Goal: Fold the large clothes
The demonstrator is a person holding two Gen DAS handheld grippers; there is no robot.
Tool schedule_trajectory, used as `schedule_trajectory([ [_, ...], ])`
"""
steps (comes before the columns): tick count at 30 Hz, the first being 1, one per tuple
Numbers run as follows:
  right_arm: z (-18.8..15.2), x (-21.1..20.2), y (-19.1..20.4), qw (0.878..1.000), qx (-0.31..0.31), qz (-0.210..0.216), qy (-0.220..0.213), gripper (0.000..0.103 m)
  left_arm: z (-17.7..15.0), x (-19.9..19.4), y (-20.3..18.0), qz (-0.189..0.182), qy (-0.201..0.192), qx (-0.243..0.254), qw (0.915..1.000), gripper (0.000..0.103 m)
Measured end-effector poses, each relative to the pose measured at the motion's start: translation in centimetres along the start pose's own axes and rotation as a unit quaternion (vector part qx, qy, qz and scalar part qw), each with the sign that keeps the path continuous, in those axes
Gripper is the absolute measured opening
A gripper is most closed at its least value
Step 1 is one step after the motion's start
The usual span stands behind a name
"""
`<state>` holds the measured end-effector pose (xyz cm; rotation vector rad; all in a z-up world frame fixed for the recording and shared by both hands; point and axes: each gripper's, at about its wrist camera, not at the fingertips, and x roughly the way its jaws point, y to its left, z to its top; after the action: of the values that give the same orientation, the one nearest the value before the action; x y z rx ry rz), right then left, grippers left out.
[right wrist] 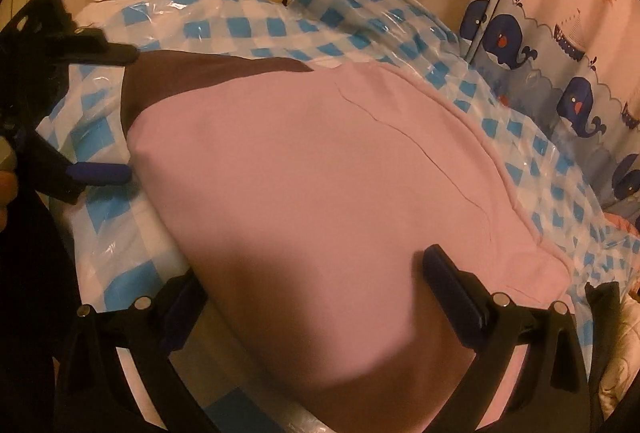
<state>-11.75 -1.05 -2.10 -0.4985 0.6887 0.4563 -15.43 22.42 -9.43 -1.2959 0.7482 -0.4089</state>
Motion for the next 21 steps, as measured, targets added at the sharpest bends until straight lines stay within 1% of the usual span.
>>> schedule_trajectory([
  [2, 0.0, 0.0, 0.0, 1.000, 0.001, 0.002, -0.002, 0.097, 0.4, 0.6, -1.0, 0.004, -0.004, 0.011, 0.9999, 0.095],
  [4, -0.1, -0.1, -0.2, 1.000, 0.006, 0.005, -0.007, 0.097, 0.9, 1.3, -1.6, 0.025, -0.005, 0.019, 0.9995, 0.095],
  [8, 0.0, -0.4, -0.9, 1.000, 0.021, 0.013, -0.016, 0.097, 2.0, 2.9, -1.0, 0.056, -0.012, -0.007, 0.9983, 0.095],
  [9, 0.1, -0.4, -1.0, 1.000, 0.021, 0.015, -0.017, 0.097, 2.2, 3.1, -0.9, 0.056, -0.020, -0.010, 0.9982, 0.095],
  [12, -0.1, -0.3, -1.0, 0.999, 0.018, 0.022, -0.015, 0.097, 3.3, 3.8, -0.4, 0.073, -0.039, -0.024, 0.9963, 0.095],
  [14, -0.3, -0.7, -0.9, 0.999, 0.016, 0.041, -0.012, 0.097, 4.2, 4.4, -0.1, 0.083, -0.045, -0.038, 0.9948, 0.095],
  [15, -0.4, -1.6, -1.4, 0.997, 0.028, 0.068, -0.022, 0.097, 4.5, 4.7, -0.2, 0.086, -0.045, -0.035, 0.9947, 0.095],
  [16, -0.5, -2.5, -2.2, 0.995, 0.049, 0.083, -0.039, 0.097, 4.7, 5.0, -0.6, 0.089, -0.042, -0.022, 0.9949, 0.095],
  [17, -0.4, -3.6, -3.6, 0.991, 0.079, 0.087, -0.056, 0.097, 4.7, 5.3, -1.4, 0.094, -0.036, 0.005, 0.9949, 0.085],
  [18, -0.3, -4.1, -4.8, 0.989, 0.101, 0.081, -0.066, 0.097, 4.7, 5.6, -1.9, 0.109, -0.033, 0.027, 0.9931, 0.065],
  [19, 0.0, -4.2, -6.9, 0.988, 0.129, 0.051, -0.070, 0.097, 4.8, 5.7, -2.3, 0.117, -0.032, 0.043, 0.9917, 0.062],
  [20, 0.5, -3.7, -8.6, 0.987, 0.143, 0.017, -0.065, 0.097, 4.9, 5.6, -2.4, 0.108, -0.030, 0.050, 0.9924, 0.057],
  [21, 1.3, -2.3, -11.0, 0.986, 0.158, -0.014, -0.046, 0.097, 5.0, 5.5, -2.4, 0.105, -0.030, 0.053, 0.9926, 0.052],
])
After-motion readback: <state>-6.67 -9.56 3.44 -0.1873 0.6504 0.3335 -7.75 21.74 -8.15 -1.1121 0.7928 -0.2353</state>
